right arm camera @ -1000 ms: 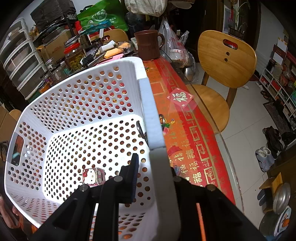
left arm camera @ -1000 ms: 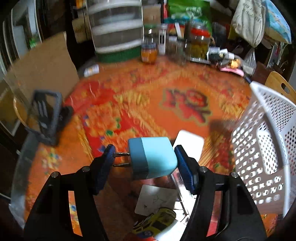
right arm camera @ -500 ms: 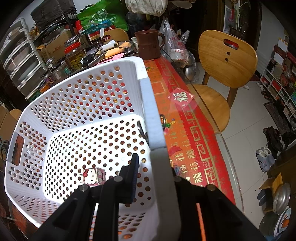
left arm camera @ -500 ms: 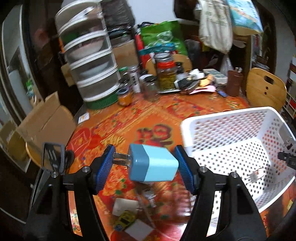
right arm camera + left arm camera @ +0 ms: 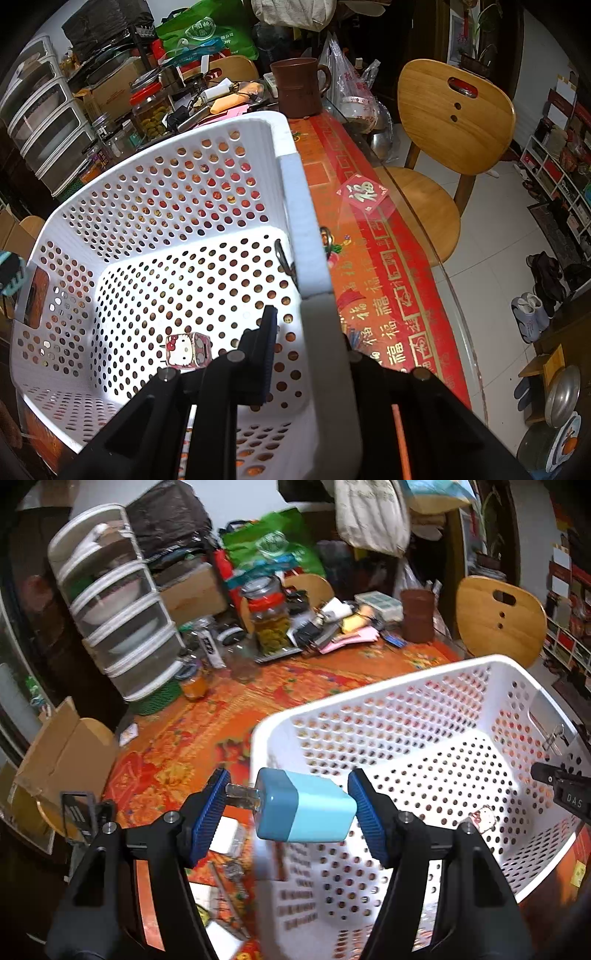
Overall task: Organize rigid objects
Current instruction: 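Lower the light-blue charger into the basket and open the left tool, then grasp the white square charger with the left tool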
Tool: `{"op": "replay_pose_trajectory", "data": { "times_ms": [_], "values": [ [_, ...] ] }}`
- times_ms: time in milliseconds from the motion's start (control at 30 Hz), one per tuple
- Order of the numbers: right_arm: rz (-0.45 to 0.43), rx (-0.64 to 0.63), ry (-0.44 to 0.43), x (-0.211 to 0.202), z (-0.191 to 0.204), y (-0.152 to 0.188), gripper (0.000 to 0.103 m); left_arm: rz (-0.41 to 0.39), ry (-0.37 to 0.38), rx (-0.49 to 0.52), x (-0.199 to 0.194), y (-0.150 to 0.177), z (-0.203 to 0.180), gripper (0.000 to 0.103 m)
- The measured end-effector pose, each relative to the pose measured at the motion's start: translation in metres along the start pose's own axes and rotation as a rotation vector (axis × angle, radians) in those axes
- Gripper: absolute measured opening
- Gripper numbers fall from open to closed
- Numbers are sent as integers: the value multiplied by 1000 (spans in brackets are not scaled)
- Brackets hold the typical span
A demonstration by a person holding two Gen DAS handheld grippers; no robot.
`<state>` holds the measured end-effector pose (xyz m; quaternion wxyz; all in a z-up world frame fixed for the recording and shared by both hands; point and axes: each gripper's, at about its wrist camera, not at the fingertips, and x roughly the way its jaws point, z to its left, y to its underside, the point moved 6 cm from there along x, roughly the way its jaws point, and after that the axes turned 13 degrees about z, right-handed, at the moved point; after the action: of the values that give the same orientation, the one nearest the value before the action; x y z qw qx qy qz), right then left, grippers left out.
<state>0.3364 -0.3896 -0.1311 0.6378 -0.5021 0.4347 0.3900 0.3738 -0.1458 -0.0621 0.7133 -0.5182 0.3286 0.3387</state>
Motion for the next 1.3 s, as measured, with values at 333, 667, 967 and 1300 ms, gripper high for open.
{"op": "replay_pose_trajectory", "data": {
  "times_ms": [333, 667, 967, 1300],
  "values": [
    [5, -4, 1, 1, 1, 0, 17, 3, 16, 46, 14, 1, -17, 80],
    [8, -4, 3, 2, -1, -1, 17, -116, 65, -35, -31, 29, 70, 102],
    [11, -1, 11, 0, -3, -2, 17, 194, 101, -86, 92, 62, 156, 102],
    [14, -5, 14, -1, -4, -2, 17, 329, 171, -78, 171, 65, 124, 102]
  ]
}}
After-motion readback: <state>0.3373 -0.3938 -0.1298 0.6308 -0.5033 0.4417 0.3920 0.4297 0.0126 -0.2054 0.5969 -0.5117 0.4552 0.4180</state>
